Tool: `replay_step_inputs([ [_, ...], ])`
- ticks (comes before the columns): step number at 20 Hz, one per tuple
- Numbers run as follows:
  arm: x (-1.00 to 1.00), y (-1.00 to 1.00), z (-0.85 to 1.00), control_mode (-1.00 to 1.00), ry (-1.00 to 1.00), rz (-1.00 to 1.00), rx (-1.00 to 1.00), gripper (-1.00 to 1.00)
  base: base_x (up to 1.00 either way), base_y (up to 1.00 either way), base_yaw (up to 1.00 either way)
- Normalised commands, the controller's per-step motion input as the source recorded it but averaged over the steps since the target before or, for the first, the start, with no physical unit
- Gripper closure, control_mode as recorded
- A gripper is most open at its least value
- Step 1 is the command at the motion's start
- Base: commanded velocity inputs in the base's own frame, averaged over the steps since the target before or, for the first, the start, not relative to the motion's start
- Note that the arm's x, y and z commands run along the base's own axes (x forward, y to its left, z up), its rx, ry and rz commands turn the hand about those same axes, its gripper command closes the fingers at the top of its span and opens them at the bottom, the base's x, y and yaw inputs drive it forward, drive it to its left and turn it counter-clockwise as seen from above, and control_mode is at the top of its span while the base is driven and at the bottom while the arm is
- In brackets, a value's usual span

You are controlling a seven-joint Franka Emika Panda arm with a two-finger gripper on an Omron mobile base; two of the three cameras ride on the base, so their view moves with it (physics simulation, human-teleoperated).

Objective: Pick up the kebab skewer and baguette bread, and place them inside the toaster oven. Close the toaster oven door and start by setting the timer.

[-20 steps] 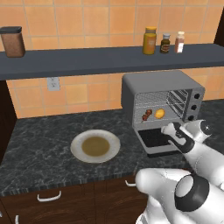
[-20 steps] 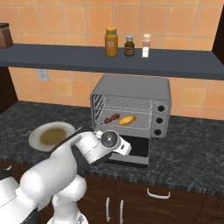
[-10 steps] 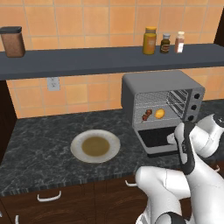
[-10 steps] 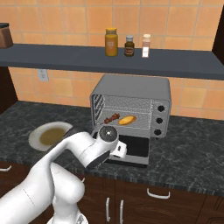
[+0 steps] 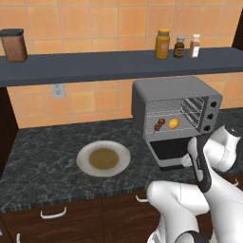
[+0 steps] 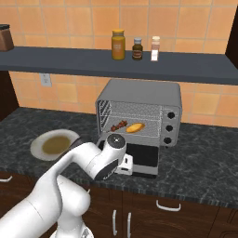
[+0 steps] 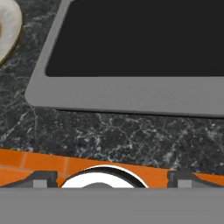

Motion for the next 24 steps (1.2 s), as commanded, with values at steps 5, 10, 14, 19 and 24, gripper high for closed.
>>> replay_step_inputs([
  [5, 0.09, -0.02, -0.25, -1.00, 0.05, 0.05, -0.04, -1.00, 0.00, 0.00, 0.00],
  [10, 0.14, 0.00, -0.27, -1.00, 0.00, 0.00, -0.03, -1.00, 0.00, 0.00, 0.00],
  [14, 0.21, 0.00, -0.31, -1.00, 0.00, 0.00, -0.02, -1.00, 0.00, 0.00, 0.00],
  [19, 0.18, 0.00, -0.31, -1.00, 0.00, -0.02, 0.00, -1.00, 0.00, 0.00, 0.00],
  [24, 0.06, 0.00, -0.24, -1.00, -0.01, -0.05, 0.00, -1.00, 0.00, 0.00, 0.00],
])
